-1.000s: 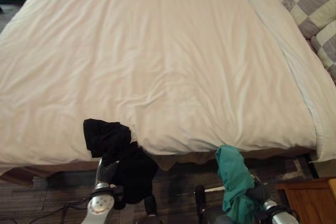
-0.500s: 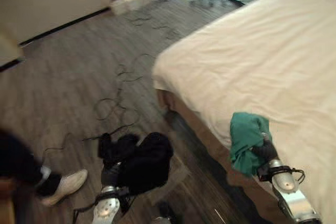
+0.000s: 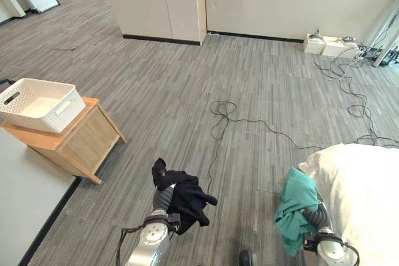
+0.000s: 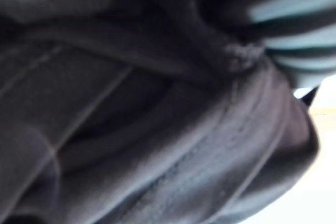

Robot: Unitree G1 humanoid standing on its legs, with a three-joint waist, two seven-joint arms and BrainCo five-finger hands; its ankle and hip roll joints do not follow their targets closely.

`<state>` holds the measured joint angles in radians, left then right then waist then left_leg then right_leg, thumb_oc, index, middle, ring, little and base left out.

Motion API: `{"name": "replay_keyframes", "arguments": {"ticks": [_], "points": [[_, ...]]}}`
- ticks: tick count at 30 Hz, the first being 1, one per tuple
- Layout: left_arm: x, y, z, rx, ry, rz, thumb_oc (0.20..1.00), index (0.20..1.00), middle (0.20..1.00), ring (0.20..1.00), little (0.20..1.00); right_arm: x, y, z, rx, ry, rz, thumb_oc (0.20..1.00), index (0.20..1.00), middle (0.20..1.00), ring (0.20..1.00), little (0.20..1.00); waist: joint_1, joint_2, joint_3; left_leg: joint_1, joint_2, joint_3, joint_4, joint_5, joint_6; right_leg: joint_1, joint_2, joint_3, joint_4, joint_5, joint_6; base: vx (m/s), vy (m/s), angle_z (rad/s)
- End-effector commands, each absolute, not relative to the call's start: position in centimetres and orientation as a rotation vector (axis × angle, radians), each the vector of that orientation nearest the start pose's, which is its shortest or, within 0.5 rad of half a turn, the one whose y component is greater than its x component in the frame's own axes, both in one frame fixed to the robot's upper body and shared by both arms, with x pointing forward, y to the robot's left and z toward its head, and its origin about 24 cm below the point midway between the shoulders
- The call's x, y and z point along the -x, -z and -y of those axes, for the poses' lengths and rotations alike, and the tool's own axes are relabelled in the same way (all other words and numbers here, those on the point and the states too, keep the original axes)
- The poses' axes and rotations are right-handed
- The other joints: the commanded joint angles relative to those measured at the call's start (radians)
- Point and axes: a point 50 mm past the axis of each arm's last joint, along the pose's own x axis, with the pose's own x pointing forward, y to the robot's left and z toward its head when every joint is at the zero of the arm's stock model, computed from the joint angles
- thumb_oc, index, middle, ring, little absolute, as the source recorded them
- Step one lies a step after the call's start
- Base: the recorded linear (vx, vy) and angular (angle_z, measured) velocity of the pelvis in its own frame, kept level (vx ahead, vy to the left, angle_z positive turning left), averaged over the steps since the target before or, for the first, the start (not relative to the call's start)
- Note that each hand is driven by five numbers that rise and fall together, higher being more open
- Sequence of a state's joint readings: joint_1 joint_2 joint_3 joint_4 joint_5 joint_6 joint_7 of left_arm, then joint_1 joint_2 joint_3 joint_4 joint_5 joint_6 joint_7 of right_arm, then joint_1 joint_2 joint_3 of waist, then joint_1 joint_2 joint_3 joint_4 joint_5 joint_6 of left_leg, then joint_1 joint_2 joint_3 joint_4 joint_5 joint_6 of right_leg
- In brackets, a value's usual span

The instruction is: Tidy up the quilt and then pick up the clothes from the bed and put them into the laundry hamper.

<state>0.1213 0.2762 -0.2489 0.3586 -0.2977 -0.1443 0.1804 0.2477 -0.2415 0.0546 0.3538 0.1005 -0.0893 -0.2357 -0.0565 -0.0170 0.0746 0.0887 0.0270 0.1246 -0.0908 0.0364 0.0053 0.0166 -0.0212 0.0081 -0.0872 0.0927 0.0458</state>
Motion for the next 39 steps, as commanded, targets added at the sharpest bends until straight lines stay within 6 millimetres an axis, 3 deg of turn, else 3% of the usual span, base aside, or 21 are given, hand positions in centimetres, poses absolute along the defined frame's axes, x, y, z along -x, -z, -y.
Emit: {"name": "replay_keyframes", "arguments": {"ticks": [1,5,8,10,12,14,18,19,22,23,25,28,29,30,31,32,33,35,37,38,39], "points": [[-25.5,4.3,-12.4,-0.176,0.092,-0.306,0.2,0.2,0.2,0.2,0.2,-19.6,5.6,24.0,0.37,0.278,-0.396,0.2,0.2,0.2,0.2,0.2,0.037,0.047,0.139,-0.05,-0.059,-0.137,0.004,-0.081,-0.003,-0.022,0.018,-0.052,0.133,-0.168,0.07,0.12,-0.113,0.28],[-25.9,3.6,-12.5,-0.171,0.101,-0.268,0.2,0.2,0.2,0.2,0.2,-19.6,4.9,24.3,0.429,0.209,-0.362,0.2,0.2,0.2,0.2,0.2,0.041,0.043,0.137,-0.017,-0.043,-0.134,0.011,-0.082,-0.028,0.008,0.027,-0.037,0.065,-0.171,0.047,0.14,-0.151,0.1],[-26.6,2.4,-11.6,-0.165,0.133,-0.215,0.2,0.2,0.2,0.2,0.2,-20.8,3.4,25.2,0.482,0.195,-0.294,0.2,0.2,0.2,0.2,0.2,0.067,0.025,0.188,-0.138,-0.029,-0.12,0.276,-0.073,-0.069,0.061,0.018,-0.048,0.025,-0.166,0.026,0.05,-0.137,-0.12],[-26.8,2.3,-11.4,-0.203,0.137,-0.208,0.2,0.2,0.2,0.2,0.2,-21.4,3.0,25.2,0.497,0.187,-0.28,0.2,0.2,0.2,0.2,0.2,0.083,0.021,0.205,-0.187,-0.041,-0.149,0.366,-0.068,-0.062,0.087,0.02,-0.047,0.016,-0.178,0.014,0.16,-0.078,0.05],[-26.2,2.9,-11.5,-0.207,0.137,-0.224,0.2,0.2,0.2,0.2,0.2,-21.4,3.0,25.0,0.512,0.16,-0.282,0.2,0.2,0.2,0.2,0.2,0.111,0.015,0.192,-0.185,-0.079,-0.182,0.299,-0.124,-0.035,0.107,0.03,-0.022,0.021,-0.207,0.015,0.33,-0.05,-0.33],[-25.9,3.0,-11.4,-0.207,0.146,-0.23,0.2,0.2,0.2,0.2,0.2,-21.2,3.1,25.1,0.519,0.159,-0.289,0.2,0.2,0.2,0.2,0.2,0.115,0.012,0.185,-0.178,-0.081,-0.168,0.252,-0.117,-0.026,0.112,0.027,-0.029,0.025,-0.22,0.019,0.29,-0.022,-0.53],[-25.8,3.0,-11.0,-0.206,0.162,-0.229,0.2,0.2,0.2,0.2,0.2,-21.5,2.7,25.7,0.538,0.166,-0.29,0.2,0.2,0.2,0.2,0.2,0.135,0.022,0.174,-0.3,-0.075,-0.01,0.128,-0.006,-0.032,0.171,0.026,-0.072,0.0,-0.267,0.027,0.35,0.005,0.06],[-25.8,3.0,-11.0,-0.206,0.163,-0.229,0.2,0.2,0.2,0.2,0.2,-21.5,2.7,25.7,0.538,0.166,-0.29,0.2,0.2,0.2,0.2,0.2,0.136,0.022,0.174,-0.3,-0.075,-0.01,0.127,-0.006,-0.032,0.171,0.026,-0.071,0.0,-0.267,0.027,0.47,0.02,0.11],[-25.7,3.0,-11.2,-0.183,0.139,-0.228,0.2,0.2,0.2,0.2,0.2,-21.9,2.6,25.5,0.544,0.176,-0.282,0.2,0.2,0.2,0.2,0.2,0.157,0.031,0.166,-0.379,-0.058,0.138,0.022,0.021,-0.038,0.247,0.018,-0.093,0.001,-0.302,0.05,0.58,0.034,-0.17],[-25.4,3.2,-11.4,-0.169,0.13,-0.237,0.2,0.2,0.2,0.2,0.2,-21.7,2.8,25.3,0.536,0.171,-0.289,0.2,0.2,0.2,0.2,0.2,0.161,0.033,0.15,-0.355,-0.056,0.136,0.009,0.027,-0.026,0.259,0.018,-0.09,0.009,-0.309,0.057,0.9,0.049,-0.36],[-24.4,4.3,-11.9,-0.149,0.097,-0.29,0.2,0.2,0.2,0.2,0.2,-19.7,4.7,24.0,0.493,0.144,-0.352,0.2,0.2,0.2,0.2,0.2,0.164,0.01,0.138,-0.313,-0.085,0.123,0.016,0.058,0.011,0.28,-0.007,-0.082,0.119,-0.287,0.078,0.75,0.065,-0.08],[-24.9,4.2,-12.3,-0.157,0.074,-0.295,0.2,0.2,0.2,0.2,0.2,-18.0,5.3,23.4,0.487,0.091,-0.387,0.2,0.2,0.2,0.2,0.2,0.129,-0.019,0.157,-0.208,-0.124,0.122,0.015,0.008,0.045,0.171,-0.047,-0.075,0.47,-0.054,0.214,0.65,0.159,0.1],[-25.5,3.5,-12.9,-0.202,0.073,-0.263,0.2,0.2,0.2,0.2,0.2,-17.4,5.4,23.6,0.507,0.079,-0.395,0.2,0.2,0.2,0.2,0.2,0.09,0.034,0.176,-0.124,-0.09,0.102,0.004,-0.02,0.055,0.054,-0.047,-0.078,0.679,0.045,0.211,0.64,0.175,0.22],[-25.5,3.5,-12.9,-0.202,0.073,-0.263,0.2,0.2,0.2,0.2,0.2,-17.4,5.4,23.6,0.507,0.079,-0.396,0.2,0.2,0.2,0.2,0.2,0.086,0.025,0.178,-0.119,-0.102,0.099,0.004,-0.024,0.057,0.055,-0.058,-0.08,0.692,0.032,0.213,0.8,0.153,0.51],[-25.8,3.1,-13.0,-0.216,0.065,-0.242,0.2,0.2,0.2,0.2,0.2,-17.1,5.5,23.4,0.503,0.071,-0.399,0.2,0.2,0.2,0.2,0.2,0.057,0.075,0.203,-0.056,-0.069,0.057,0.004,-0.06,0.056,-0.067,-0.065,-0.1,0.758,-0.027,0.165,0.41,0.036,0.69],[-25.8,3.1,-13.0,-0.216,0.065,-0.242,0.2,0.2,0.2,0.2,0.2,-17.1,5.5,23.4,0.503,0.071,-0.399,0.2,0.2,0.2,0.2,0.2,0.05,0.067,0.206,-0.052,-0.079,0.051,0.004,-0.061,0.057,-0.065,-0.076,-0.104,0.77,-0.039,0.166,0.84,-0.028,0.6],[-26.0,3.0,-12.6,-0.217,0.075,-0.236,0.2,0.2,0.2,0.2,0.2,-17.2,5.4,22.9,0.494,0.06,-0.386,0.2,0.2,0.2,0.2,0.2,0.016,0.092,0.217,0.007,-0.067,-0.006,0.004,-0.095,0.042,-0.175,-0.055,-0.114,0.709,-0.112,0.115,0.46,-0.075,0.43],[-26.0,3.0,-12.6,-0.216,0.075,-0.236,0.2,0.2,0.2,0.2,0.2,-17.2,5.4,22.9,0.494,0.06,-0.386,0.2,0.2,0.2,0.2,0.2,0.005,0.089,0.222,0.014,-0.071,-0.016,0.004,-0.098,0.042,-0.165,-0.061,-0.123,0.712,-0.121,0.116,0.44,-0.103,0.71],[-26.1,2.9,-12.2,-0.211,0.096,-0.229,0.2,0.2,0.2,0.2,0.2,-17.5,5.2,23.0,0.482,0.074,-0.377,0.2,0.2,0.2,0.2,0.2,-0.039,0.087,0.221,0.071,-0.072,-0.082,0.004,-0.145,0.011,-0.224,-0.051,-0.094,0.39,-0.14,0.108,0.86,-0.319,1.1],[-26.0,3.4,-12.0,-0.207,0.101,-0.252,0.2,0.2,0.2,0.2,0.2,-17.8,5.2,22.9,0.485,0.081,-0.381,0.2,0.2,0.2,0.2,0.2,-0.063,0.08,0.213,0.123,-0.064,-0.127,0.004,-0.196,-0.011,-0.271,-0.08,-0.053,0.104,-0.078,0.128,1.01,-0.419,1.03],[-25.9,3.8,-12.3,-0.211,0.087,-0.268,0.2,0.2,0.2,0.2,0.2,-17.8,5.3,22.9,0.49,0.081,-0.388,0.2,0.2,0.2,0.2,0.2,-0.081,0.085,0.218,0.162,-0.049,-0.146,0.004,-0.227,-0.023,-0.308,-0.092,-0.049,0.0,-0.034,0.145,0.97,-0.428,1.51]]}}
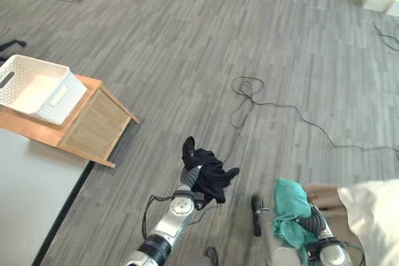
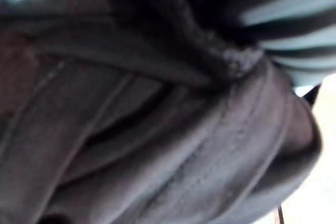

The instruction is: Tidy up the quilt and then pick up the clothes from the bed and put them into the laundry hamper.

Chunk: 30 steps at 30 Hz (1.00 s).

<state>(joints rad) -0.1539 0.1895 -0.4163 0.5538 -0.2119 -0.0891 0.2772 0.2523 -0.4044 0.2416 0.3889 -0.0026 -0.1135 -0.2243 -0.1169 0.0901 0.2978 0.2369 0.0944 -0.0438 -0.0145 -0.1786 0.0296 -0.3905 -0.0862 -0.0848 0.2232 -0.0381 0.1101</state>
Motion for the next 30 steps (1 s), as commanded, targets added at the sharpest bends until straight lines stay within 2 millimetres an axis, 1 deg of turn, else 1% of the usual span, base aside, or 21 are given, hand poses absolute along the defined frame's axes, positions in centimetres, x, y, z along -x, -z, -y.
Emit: {"name": "replay_keyframes", "arguments": {"ticks": [1,3,6,7,8,9,11,12,14,18,19,20,21,22,23,24,25,26,27,28,30], "points": [[-25.8,3.9,-12.3,-0.216,0.09,-0.272,0.2,0.2,0.2,0.2,0.2,-17.6,5.3,23.0,0.495,0.08,-0.393,0.2,0.2,0.2,0.2,0.2,-0.026,-0.016,-0.004,0.027,-0.098,0.02,-0.073,-0.022,-0.058,0.07,-0.038,0.035,-0.31,0.095,0.093,0.69,-0.325,1.32],[-25.7,4.2,-12.5,-0.217,0.076,-0.286,0.2,0.2,0.2,0.2,0.2,-17.4,5.3,22.8,0.501,0.067,-0.394,0.2,0.2,0.2,0.2,0.2,-0.031,-0.01,-0.004,0.058,-0.083,0.014,-0.073,-0.027,-0.069,0.054,-0.042,0.042,-0.31,0.101,0.097,0.54,-0.303,0.94],[-25.4,4.8,-12.5,-0.192,0.065,-0.318,0.2,0.2,0.2,0.2,0.2,-17.3,5.6,22.4,0.51,0.032,-0.407,0.2,0.2,0.2,0.2,0.2,-0.024,-0.019,-0.022,0.106,-0.043,-0.021,0.005,0.02,-0.102,0.125,-0.037,0.054,-0.29,0.155,0.065,0.6,-0.419,0.34],[-25.2,4.9,-12.2,-0.168,0.068,-0.323,0.2,0.2,0.2,0.2,0.2,-17.7,5.5,22.1,0.504,0.02,-0.397,0.2,0.2,0.2,0.2,0.2,-0.02,-0.009,-0.024,0.059,-0.029,-0.026,0.156,0.107,-0.121,0.162,-0.025,0.061,-0.285,0.159,0.044,0.44,-0.414,0.93],[-25.4,4.6,-11.9,-0.134,0.08,-0.315,0.2,0.2,0.2,0.2,0.2,-18.8,4.8,21.9,0.527,-0.015,-0.354,0.2,0.2,0.2,0.2,0.2,0.012,-0.033,-0.003,-0.128,-0.051,-0.013,0.51,0.259,-0.125,0.245,-0.043,0.039,-0.284,0.143,-0.004,0.6,-0.563,1.11],[-25.7,3.9,-12.3,-0.134,0.068,-0.283,0.2,0.2,0.2,0.2,0.2,-19.4,4.2,21.8,0.54,-0.028,-0.319,0.2,0.2,0.2,0.2,0.2,0.027,-0.042,0.009,-0.184,-0.045,0.007,0.618,0.299,-0.114,0.289,-0.044,0.024,-0.286,0.128,-0.031,0.67,-0.586,1.2],[-25.8,3.0,-12.1,-0.133,0.082,-0.236,0.2,0.2,0.2,0.2,0.2,-20.6,3.5,21.5,0.584,-0.053,-0.281,0.2,0.2,0.2,0.2,0.2,0.07,-0.062,0.031,-0.28,-0.024,0.07,0.763,0.252,-0.093,0.38,-0.047,0.014,-0.308,0.089,-0.053,0.54,-0.375,0.29],[-25.9,2.9,-12.1,-0.138,0.076,-0.232,0.2,0.2,0.2,0.2,0.2,-21.3,3.1,21.1,0.606,-0.071,-0.257,0.2,0.2,0.2,0.2,0.2,0.093,-0.06,0.04,-0.325,-0.043,0.08,0.769,0.208,-0.095,0.406,-0.049,0.008,-0.31,0.065,-0.05,0.47,-0.237,-0.33],[-25.7,2.8,-12.2,-0.124,0.057,-0.226,0.2,0.2,0.2,0.2,0.2,-22.7,2.6,20.2,0.631,-0.087,-0.225,0.2,0.2,0.2,0.2,0.2,0.132,-0.06,0.028,-0.414,-0.073,0.143,0.659,0.174,-0.096,0.471,-0.047,-0.014,-0.31,0.017,-0.04,0.59,-0.194,-0.05],[-24.4,3.8,-12.2,-0.11,0.057,-0.266,0.2,0.2,0.2,0.2,0.2,-22.7,3.4,19.6,0.643,-0.096,-0.253,0.2,0.2,0.2,0.2,0.2,0.167,-0.042,-0.007,-0.417,-0.083,0.257,0.327,0.156,-0.071,0.551,-0.024,-0.053,-0.31,-0.061,-0.021,0.55,-0.072,0.45],[-23.8,4.5,-12.1,-0.1,0.055,-0.299,0.2,0.2,0.2,0.2,0.2,-23.2,3.9,19.0,0.644,-0.095,-0.27,0.2,0.2,0.2,0.2,0.2,0.196,-0.013,-0.033,-0.434,-0.077,0.308,0.114,0.234,-0.087,0.614,0.019,-0.068,-0.31,-0.11,-0.02,1.21,-0.128,0.63],[-23.0,5.4,-12.6,-0.087,0.032,-0.349,0.2,0.2,0.2,0.2,0.2,-23.2,4.7,18.2,0.631,-0.1,-0.3,0.2,0.2,0.2,0.2,0.2,0.219,-0.021,-0.05,-0.395,-0.102,0.304,-0.017,0.259,-0.066,0.685,0.023,-0.09,-0.275,-0.143,-0.009,1.29,-0.222,0.69],[-22.5,6.0,-16.1,-0.167,0.041,-0.381,0.2,0.2,0.2,0.2,0.2,-21.0,1.1,36.4,0.709,0.242,-0.561,0.2,0.2,0.2,0.2,0.2,0.251,-0.056,-0.079,-0.38,-0.12,0.277,-0.022,0.273,-0.054,0.716,0.03,-0.108,-0.235,-0.147,0.003,1.05,-0.168,0.81],[-21.5,5.5,-15.4,-0.104,0.075,-0.36,0.2,0.2,0.2,0.2,0.2,-22.7,1.8,31.2,0.674,0.154,-0.406,0.2,0.2,0.2,0.2,0.2,0.268,-0.066,-0.09,-0.352,-0.144,0.25,-0.042,0.269,-0.03,0.704,0.022,-0.113,-0.146,-0.123,0.024,0.75,-0.104,0.53],[-21.2,4.5,-15.3,-0.105,0.073,-0.316,0.2,0.2,0.2,0.2,0.2,-21.7,2.0,28.7,0.679,0.132,-0.342,0.2,0.2,0.2,0.2,0.2,0.252,-0.079,-0.082,-0.322,-0.162,0.263,-0.053,0.255,-0.008,0.665,0.0,-0.122,0.009,-0.072,0.067,0.43,0.011,0.32],[-21.1,4.6,-15.3,-0.106,0.074,-0.318,0.2,0.2,0.2,0.2,0.2,-21.6,2.0,28.7,0.679,0.132,-0.345,0.2,0.2,0.2,0.2,0.2,0.256,-0.078,-0.086,-0.325,-0.16,0.264,-0.054,0.256,-0.008,0.66,0.001,-0.12,0.011,-0.071,0.067,0.54,0.082,0.57],[-21.1,4.7,-15.0,-0.174,0.112,-0.332,0.2,0.2,0.2,0.2,0.2,-21.1,1.2,24.5,0.472,0.015,-0.228,0.2,0.2,0.2,0.2,0.2,0.199,-0.071,-0.071,-0.226,-0.165,0.266,-0.073,0.209,0.021,0.543,-0.033,-0.098,0.302,0.063,0.132,0.36,0.07,0.64],[-21.1,4.7,-15.0,-0.174,0.112,-0.331,0.2,0.2,0.2,0.2,0.2,-21.1,1.1,24.5,0.471,0.015,-0.227,0.2,0.2,0.2,0.2,0.2,0.201,-0.069,-0.073,-0.229,-0.162,0.267,-0.073,0.21,0.021,0.537,-0.031,-0.096,0.305,0.065,0.131,0.7,0.044,0.64],[-21.1,4.6,-15.4,-0.201,0.133,-0.32,0.2,0.2,0.2,0.2,0.2,-21.0,1.0,23.6,0.415,0.041,-0.184,0.2,0.2,0.2,0.2,0.2,0.16,-0.037,-0.055,-0.165,-0.129,0.247,-0.073,0.178,0.022,0.427,-0.057,-0.1,0.447,0.081,0.119,0.33,-0.025,0.28],[-21.1,4.6,-15.4,-0.201,0.132,-0.319,0.2,0.2,0.2,0.2,0.2,-21.0,1.0,23.6,0.415,0.041,-0.183,0.2,0.2,0.2,0.2,0.2,0.161,-0.038,-0.059,-0.171,-0.129,0.249,-0.073,0.179,0.022,0.418,-0.059,-0.098,0.454,0.08,0.118,0.64,-0.097,0.29],[-22.8,3.3,-14.5,-0.21,0.157,-0.259,0.2,0.2,0.2,0.2,0.2,-20.7,1.4,20.8,0.416,-0.048,-0.163,0.2,0.2,0.2,0.2,0.2,0.101,-0.025,-0.028,-0.107,-0.109,0.218,-0.073,0.145,0.004,0.301,-0.05,-0.105,0.364,0.01,0.07,0.55,-0.177,0.15]]}}
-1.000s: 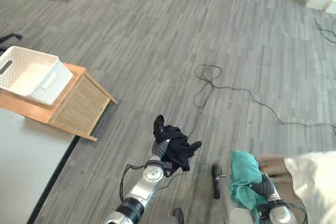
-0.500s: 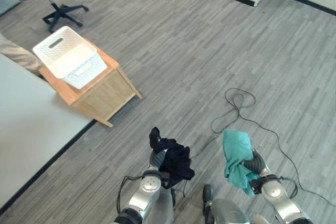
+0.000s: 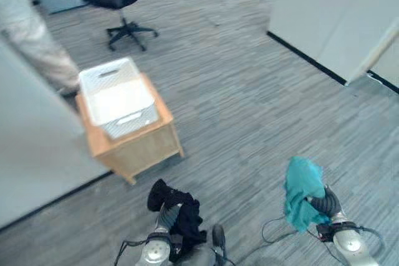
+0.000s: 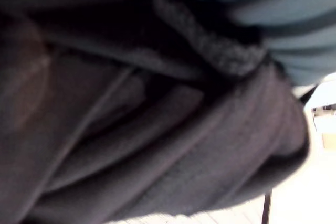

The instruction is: Tidy up the quilt and then pick up the clothes from the bed and put them into the laundry hamper.

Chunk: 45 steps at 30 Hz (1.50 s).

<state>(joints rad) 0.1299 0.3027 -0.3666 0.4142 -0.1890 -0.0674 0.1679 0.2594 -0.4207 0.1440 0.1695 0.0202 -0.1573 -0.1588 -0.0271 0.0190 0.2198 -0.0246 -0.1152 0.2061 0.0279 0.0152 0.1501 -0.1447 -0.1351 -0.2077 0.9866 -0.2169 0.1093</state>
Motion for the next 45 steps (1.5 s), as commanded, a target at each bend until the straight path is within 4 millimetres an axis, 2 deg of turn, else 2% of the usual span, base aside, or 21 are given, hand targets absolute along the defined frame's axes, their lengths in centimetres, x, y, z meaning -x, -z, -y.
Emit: {"name": "replay_keyframes", "arguments": {"ticks": [1,6,10,11,14,16,17,18,19,24,26,28,29,31,32,33,35,36,40,43,45], "points": [[-23.2,3.0,-14.3,-0.207,0.162,-0.242,0.2,0.2,0.2,0.2,0.2,-20.6,1.6,20.6,0.414,-0.049,-0.172,0.2,0.2,0.2,0.2,0.2,-0.005,0.048,0.047,0.168,0.11,-0.044,-0.115,-0.059,-0.127,0.046,0.002,0.01,-0.485,0.18,0.064,0.5,-0.227,0.26],[-23.7,3.0,-14.0,-0.201,0.151,-0.233,0.2,0.2,0.2,0.2,0.2,-21.5,1.8,20.4,0.386,-0.018,-0.191,0.2,0.2,0.2,0.2,0.2,-0.05,0.038,0.034,0.272,0.146,-0.084,-0.115,-0.156,-0.188,-0.025,-0.032,0.069,-1.05,0.265,0.082,0.6,-0.312,0.45],[-23.2,3.8,-14.2,-0.197,0.141,-0.262,0.2,0.2,0.2,0.2,0.2,-20.4,2.7,20.7,0.387,-0.006,-0.239,0.2,0.2,0.2,0.2,0.2,-0.069,0.039,0.025,0.377,0.195,-0.119,-0.115,-0.207,-0.23,-0.036,-0.055,0.113,-1.073,0.307,0.102,0.56,-0.371,0.55],[-22.8,4.2,-14.1,-0.18,0.136,-0.279,0.2,0.2,0.2,0.2,0.2,-20.3,2.9,20.8,0.401,-0.011,-0.248,0.2,0.2,0.2,0.2,0.2,-0.068,0.039,0.013,0.4,0.216,-0.133,-0.101,-0.194,-0.241,-0.025,-0.051,0.119,-1.058,0.321,0.094,0.62,-0.461,0.59],[-21.7,5.2,-13.8,-0.106,0.115,-0.338,0.2,0.2,0.2,0.2,0.2,-20.9,2.8,21.1,0.453,-0.052,-0.246,0.2,0.2,0.2,0.2,0.2,-0.061,0.065,0.007,0.302,0.306,-0.155,0.186,-0.003,-0.271,0.039,0.004,0.114,-1.04,0.304,0.04,0.42,-0.44,0.54],[-21.7,5.0,-13.8,-0.096,0.115,-0.333,0.2,0.2,0.2,0.2,0.2,-22.2,1.3,20.6,0.485,-0.093,-0.169,0.2,0.2,0.2,0.2,0.2,-0.028,0.038,0.027,0.164,0.301,-0.184,0.439,0.101,-0.242,0.124,0.014,0.09,-1.061,0.279,-0.011,0.35,-0.472,0.0],[-21.9,4.8,-14.0,-0.107,0.122,-0.326,0.2,0.2,0.2,0.2,0.2,-22.4,1.0,23.5,0.77,-0.057,-0.193,0.2,0.2,0.2,0.2,0.2,-0.01,0.02,0.044,0.103,0.307,-0.177,0.546,0.091,-0.229,0.165,0.017,0.08,-1.069,0.259,-0.025,0.4,-0.448,-0.43],[-22.5,3.9,-14.4,-0.107,0.107,-0.286,0.2,0.2,0.2,0.2,0.2,-22.4,0.6,24.4,0.772,-0.014,-0.215,0.2,0.2,0.2,0.2,0.2,-0.001,-0.004,0.05,0.061,0.3,-0.157,0.57,0.074,-0.219,0.192,0.012,0.077,-1.074,0.243,-0.034,0.38,-0.329,-0.4],[-22.6,3.8,-14.5,-0.131,0.105,-0.282,0.2,0.2,0.2,0.2,0.2,-22.6,-1.1,22.5,0.649,-0.116,-0.111,0.2,0.2,0.2,0.2,0.2,0.023,-0.006,0.065,0.019,0.276,-0.138,0.583,0.024,-0.216,0.221,0.011,0.077,-1.074,0.226,-0.035,0.45,-0.232,-0.24],[-22.6,3.5,-14.3,-0.149,0.14,-0.257,0.2,0.2,0.2,0.2,0.2,-24.9,-1.8,21.1,0.58,-0.137,-0.039,0.2,0.2,0.2,0.2,0.2,0.087,-0.009,0.054,-0.079,0.197,0.01,0.331,-0.051,-0.189,0.303,0.015,0.038,-1.074,0.153,-0.018,0.36,-0.087,-0.04],[-21.9,4.0,-15.0,-0.157,0.126,-0.286,0.2,0.2,0.2,0.2,0.2,-24.6,-1.6,21.0,0.568,-0.116,-0.039,0.2,0.2,0.2,0.2,0.2,0.081,-0.002,0.028,-0.063,0.197,0.279,0.151,-0.054,-0.199,0.382,0.057,-0.051,-1.057,0.074,-0.016,0.57,-0.148,0.25],[-21.3,4.2,-15.7,-0.157,0.114,-0.31,0.2,0.2,0.2,0.2,0.2,-24.1,-1.0,21.0,0.567,-0.103,-0.07,0.2,0.2,0.2,0.2,0.2,0.075,-0.004,0.009,-0.007,0.201,0.403,0.093,-0.071,-0.159,0.391,0.058,-0.133,-0.97,0.059,-0.004,0.46,-0.024,1.45],[-20.7,4.6,-16.2,-0.159,0.096,-0.33,0.2,0.2,0.2,0.2,0.2,-24.0,-0.5,20.6,0.564,-0.111,-0.087,0.2,0.2,0.2,0.2,0.2,0.1,-0.01,-0.001,0.009,0.163,0.37,0.083,-0.094,-0.132,0.394,0.053,-0.153,-0.891,0.074,0.009,0.48,0.064,1.58],[-20.3,4.9,-16.6,-0.161,0.089,-0.354,0.2,0.2,0.2,0.2,0.2,-23.3,0.5,19.9,0.54,-0.118,-0.124,0.2,0.2,0.2,0.2,0.2,0.096,-0.021,-0.004,0.081,0.106,0.313,0.025,-0.136,-0.075,0.321,-0.013,-0.201,-0.609,0.192,0.125,0.4,0.123,0.91],[-20.3,4.9,-16.7,-0.162,0.088,-0.354,0.2,0.2,0.2,0.2,0.2,-23.3,0.5,19.9,0.54,-0.119,-0.124,0.2,0.2,0.2,0.2,0.2,0.092,-0.025,-0.003,0.084,0.095,0.31,0.016,-0.136,-0.068,0.314,-0.025,-0.201,-0.589,0.185,0.135,0.43,0.106,1.62],[-20.3,4.9,-17.6,-0.201,0.059,-0.357,0.2,0.2,0.2,0.2,0.2,-23.4,0.7,19.2,0.516,-0.124,-0.129,0.2,0.2,0.2,0.2,0.2,0.072,-0.013,0.004,0.143,0.086,0.25,-0.024,-0.139,-0.048,0.226,-0.062,-0.156,-0.363,0.27,0.152,0.27,0.043,1.69],[-20.6,4.6,-18.2,-0.224,0.041,-0.346,0.2,0.2,0.2,0.2,0.2,-23.4,0.8,18.9,0.509,-0.132,-0.131,0.2,0.2,0.2,0.2,0.2,0.058,-0.002,0.01,0.167,0.106,0.227,-0.057,-0.111,-0.049,0.158,-0.055,-0.125,-0.293,0.275,0.133,0.3,-0.096,2.03],[-20.7,4.4,-18.4,-0.229,0.032,-0.338,0.2,0.2,0.2,0.2,0.2,-23.2,1.0,18.9,0.503,-0.131,-0.139,0.2,0.2,0.2,0.2,0.2,0.052,0.003,0.013,0.176,0.115,0.189,-0.067,-0.11,-0.053,0.127,-0.054,-0.087,-0.296,0.261,0.125,0.42,-0.345,2.18],[-20.4,3.7,-20.0,-0.282,0.007,-0.307,0.2,0.2,0.2,0.2,0.2,-22.3,1.7,18.8,0.48,-0.142,-0.175,0.2,0.2,0.2,0.2,0.2,-0.001,-0.008,0.02,0.203,0.134,-0.048,-0.093,-0.101,-0.119,0.056,0.007,0.184,-0.747,0.171,0.043,0.41,-0.412,2.04],[-21.1,2.9,-21.4,-0.313,-0.036,-0.277,0.2,0.2,0.2,0.2,0.2,-22.2,2.0,18.9,0.471,-0.13,-0.193,0.2,0.2,0.2,0.2,0.2,-0.016,-0.022,0.024,0.216,0.162,-0.157,-0.114,-0.117,-0.162,0.04,0.004,0.338,-1.001,0.228,0.061,0.4,-0.494,2.32],[-20.6,3.1,-22.7,-0.347,-0.081,-0.293,0.2,0.2,0.2,0.2,0.2,-21.6,2.5,18.8,0.483,-0.14,-0.217,0.2,0.2,0.2,0.2,0.2,-0.01,-0.046,0.024,0.235,0.185,-0.191,-0.092,-0.139,-0.186,0.044,-0.001,0.365,-0.987,0.244,0.072,0.3,-0.472,1.86]]}}
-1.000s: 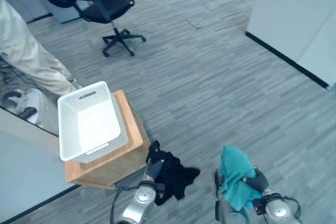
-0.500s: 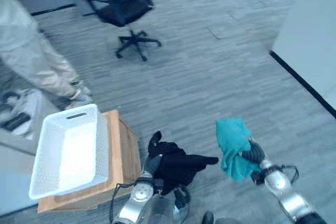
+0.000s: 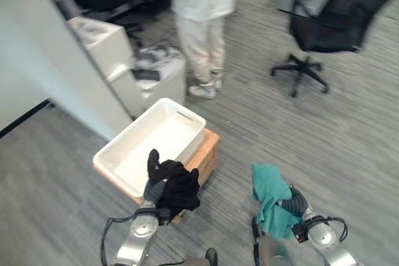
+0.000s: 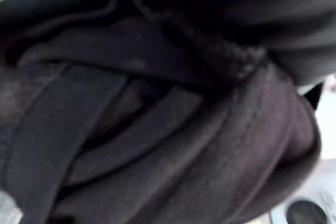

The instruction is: Tidy up the quilt and then pick up the clothes from the bed and put them into the laundry hamper.

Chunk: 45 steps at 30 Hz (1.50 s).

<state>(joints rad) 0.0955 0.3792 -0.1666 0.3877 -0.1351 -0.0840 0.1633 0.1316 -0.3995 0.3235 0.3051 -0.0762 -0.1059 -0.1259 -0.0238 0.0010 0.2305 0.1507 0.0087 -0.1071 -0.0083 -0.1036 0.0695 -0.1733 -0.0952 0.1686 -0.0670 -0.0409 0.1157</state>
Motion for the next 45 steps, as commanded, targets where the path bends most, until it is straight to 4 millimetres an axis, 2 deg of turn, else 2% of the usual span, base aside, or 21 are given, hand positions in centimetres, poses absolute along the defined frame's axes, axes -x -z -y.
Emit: {"name": "replay_keyframes", "arguments": {"ticks": [1,2,3,4,6,7,9,10,13,14,18,19,20,21,23,25,28,33,39,43,45], "points": [[-20.5,3.3,-22.7,-0.332,-0.092,-0.297,0.2,0.2,0.2,0.2,0.2,-22.1,2.3,18.2,0.486,-0.171,-0.2,0.2,0.2,0.2,0.2,0.2,-0.009,-0.027,0.009,0.047,0.082,0.111,-0.017,-0.02,-0.118,0.072,-0.036,-0.025,0.094,0.061,0.059,0.26,-0.411,1.31],[-19.8,4.0,-22.9,-0.296,-0.112,-0.333,0.2,0.2,0.2,0.2,0.2,-22.4,2.4,17.7,0.51,-0.219,-0.193,0.2,0.2,0.2,0.2,0.2,0.0,-0.02,0.01,0.002,0.103,0.12,0.128,0.003,-0.129,0.105,-0.02,-0.048,0.104,0.038,0.023,0.26,-0.411,1.04],[-19.8,4.0,-22.9,-0.296,-0.112,-0.333,0.2,0.2,0.2,0.2,0.2,-22.4,2.4,17.7,0.51,-0.219,-0.193,0.2,0.2,0.2,0.2,0.2,-0.005,-0.019,0.009,-0.006,0.104,0.115,0.139,-0.002,-0.129,0.105,-0.02,-0.052,0.106,0.037,0.023,0.25,-0.388,0.36],[-20.1,3.9,-22.7,-0.281,-0.113,-0.324,0.2,0.2,0.2,0.2,0.2,-22.9,2.0,18.0,0.525,-0.212,-0.178,0.2,0.2,0.2,0.2,0.2,-0.006,-0.017,0.019,-0.068,0.121,0.141,0.248,0.028,-0.128,0.133,-0.028,-0.09,0.101,0.027,0.003,0.13,-0.214,0.34],[-20.1,4.0,-22.7,-0.262,-0.122,-0.327,0.2,0.2,0.2,0.2,0.2,-23.7,1.1,18.5,0.548,-0.19,-0.145,0.2,0.2,0.2,0.2,0.2,0.0,-0.026,0.034,-0.144,0.151,0.249,0.357,0.064,-0.109,0.2,-0.041,-0.157,0.081,0.002,-0.027,0.2,-0.304,0.74],[-20.1,4.1,-22.6,-0.255,-0.118,-0.335,0.2,0.2,0.2,0.2,0.2,-24.0,0.8,18.7,0.555,-0.188,-0.135,0.2,0.2,0.2,0.2,0.2,0.0,-0.028,0.036,-0.171,0.149,0.307,0.371,0.051,-0.103,0.228,-0.042,-0.187,0.064,-0.006,-0.033,0.2,-0.232,0.63],[-20.0,4.2,-22.7,-0.26,-0.118,-0.339,0.2,0.2,0.2,0.2,0.2,-24.2,0.5,18.8,0.557,-0.186,-0.127,0.2,0.2,0.2,0.2,0.2,0.001,-0.029,0.037,-0.187,0.135,0.34,0.367,0.034,-0.099,0.252,-0.044,-0.203,0.047,-0.009,-0.032,0.2,-0.084,0.64],[-19.5,4.6,-22.7,-0.275,-0.102,-0.359,0.2,0.2,0.2,0.2,0.2,-24.5,-0.1,18.8,0.552,-0.188,-0.107,0.2,0.2,0.2,0.2,0.2,0.005,-0.024,0.023,-0.213,0.074,0.407,0.277,0.004,-0.082,0.296,-0.041,-0.237,0.017,-0.019,-0.026,0.27,-0.016,0.72],[-19.2,4.3,-22.7,-0.284,-0.101,-0.349,0.2,0.2,0.2,0.2,0.2,-24.7,-0.7,19.1,0.557,-0.163,-0.08,0.2,0.2,0.2,0.2,0.2,0.005,0.003,0.015,-0.226,0.074,0.564,0.111,0.092,-0.126,0.373,-0.018,-0.303,-0.007,-0.072,-0.015,0.33,0.03,0.59],[-18.6,4.4,-22.9,-0.276,-0.107,-0.362,0.2,0.2,0.2,0.2,0.2,-24.9,-1.0,18.8,0.574,-0.178,-0.066,0.2,0.2,0.2,0.2,0.2,0.015,0.017,0.001,-0.189,0.06,0.56,0.009,0.118,-0.096,0.377,0.0,-0.332,0.014,-0.075,-0.01,0.15,0.051,0.75],[-18.5,4.7,-22.9,-0.295,-0.099,-0.382,0.2,0.2,0.2,0.2,0.2,-24.6,-0.9,18.6,0.588,-0.184,-0.06,0.2,0.2,0.2,0.2,0.2,0.009,0.009,-0.016,-0.125,0.032,0.521,-0.059,0.122,-0.068,0.349,-0.008,-0.366,0.174,-0.083,0.019,0.17,0.052,0.1],[-18.6,4.7,-23.0,-0.306,-0.097,-0.384,0.2,0.2,0.2,0.2,0.2,-24.6,-1.0,18.4,0.585,-0.184,-0.054,0.2,0.2,0.2,0.2,0.2,0.007,0.008,-0.012,-0.104,0.031,0.518,-0.068,0.112,-0.061,0.323,-0.014,-0.372,0.266,-0.066,0.038,0.15,0.048,0.41],[-19.2,4.3,-23.4,-0.326,-0.12,-0.373,0.2,0.2,0.2,0.2,0.2,-25.1,-1.6,17.5,0.57,-0.186,-0.018,0.2,0.2,0.2,0.2,0.2,-0.011,0.001,0.003,-0.053,0.03,0.506,-0.079,0.086,-0.045,0.212,-0.052,-0.357,0.481,0.019,0.1,0.22,0.027,0.39],[-19.6,4.1,-23.5,-0.331,-0.123,-0.362,0.2,0.2,0.2,0.2,0.2,-25.2,-2.0,17.3,0.56,-0.184,0.002,0.2,0.2,0.2,0.2,0.2,-0.016,-0.003,0.011,-0.043,0.036,0.485,-0.079,0.08,-0.046,0.158,-0.053,-0.335,0.554,0.036,0.099,0.19,-0.022,0.47],[-20.0,3.6,-23.5,-0.33,-0.124,-0.336,0.2,0.2,0.2,0.2,0.2,-25.3,-2.8,17.2,0.544,-0.174,0.039,0.2,0.2,0.2,0.2,0.2,-0.017,-0.008,0.013,-0.042,0.038,0.45,-0.079,0.077,-0.055,0.126,-0.051,-0.305,0.497,0.003,0.073,0.16,-0.1,0.61],[-20.2,3.4,-23.4,-0.327,-0.113,-0.32,0.2,0.2,0.2,0.2,0.2,-25.5,-3.9,17.3,0.537,-0.159,0.088,0.2,0.2,0.2,0.2,0.2,-0.029,-0.006,0.013,-0.049,0.042,0.404,-0.079,0.083,-0.07,0.128,-0.021,-0.262,0.346,-0.034,0.033,0.14,-0.157,0.73],[-20.5,2.8,-23.8,-0.342,-0.105,-0.298,0.2,0.2,0.2,0.2,0.2,-25.7,-5.9,17.7,0.535,-0.127,0.17,0.2,0.2,0.2,0.2,0.2,-0.039,-0.027,0.005,-0.053,0.036,0.342,-0.079,0.073,-0.079,0.148,-0.015,-0.158,0.118,-0.018,0.016,0.11,-0.189,1.07],[-20.4,3.0,-23.8,-0.315,-0.12,-0.308,0.2,0.2,0.2,0.2,0.2,-26.7,-9.1,16.3,0.566,-0.17,0.324,0.2,0.2,0.2,0.2,0.2,-0.031,-0.04,-0.029,-0.032,0.051,0.345,-0.079,0.054,-0.091,0.2,-0.032,-0.167,0.038,0.037,0.02,0.13,-0.183,0.63],[-19.1,4.0,-23.6,-0.276,-0.11,-0.355,0.2,0.2,0.2,0.2,0.2,-27.6,-12.1,14.1,0.562,-0.257,0.449,0.2,0.2,0.2,0.2,0.2,-0.014,-0.029,-0.045,-0.029,0.073,0.348,-0.079,0.064,-0.115,0.256,-0.037,-0.218,-0.02,0.033,0.017,0.1,-0.106,-0.05],[-19.5,3.7,-23.3,-0.256,-0.107,-0.334,0.2,0.2,0.2,0.2,0.2,-28.8,-14.0,11.6,0.565,-0.322,0.537,0.2,0.2,0.2,0.2,0.2,0.002,-0.018,-0.036,-0.043,0.084,0.342,-0.079,0.078,-0.129,0.254,-0.033,-0.242,-0.02,0.026,0.014,0.03,-0.087,0.02],[-20.5,2.7,-23.1,-0.232,-0.103,-0.278,0.2,0.2,0.2,0.2,0.2,-30.1,-15.4,9.1,0.586,-0.378,0.595,0.2,0.2,0.2,0.2,0.2,0.02,-0.007,-0.015,-0.071,0.091,0.333,-0.079,0.092,-0.138,0.236,-0.03,-0.254,-0.02,0.025,0.011,-0.07,-0.093,0.1]]}}
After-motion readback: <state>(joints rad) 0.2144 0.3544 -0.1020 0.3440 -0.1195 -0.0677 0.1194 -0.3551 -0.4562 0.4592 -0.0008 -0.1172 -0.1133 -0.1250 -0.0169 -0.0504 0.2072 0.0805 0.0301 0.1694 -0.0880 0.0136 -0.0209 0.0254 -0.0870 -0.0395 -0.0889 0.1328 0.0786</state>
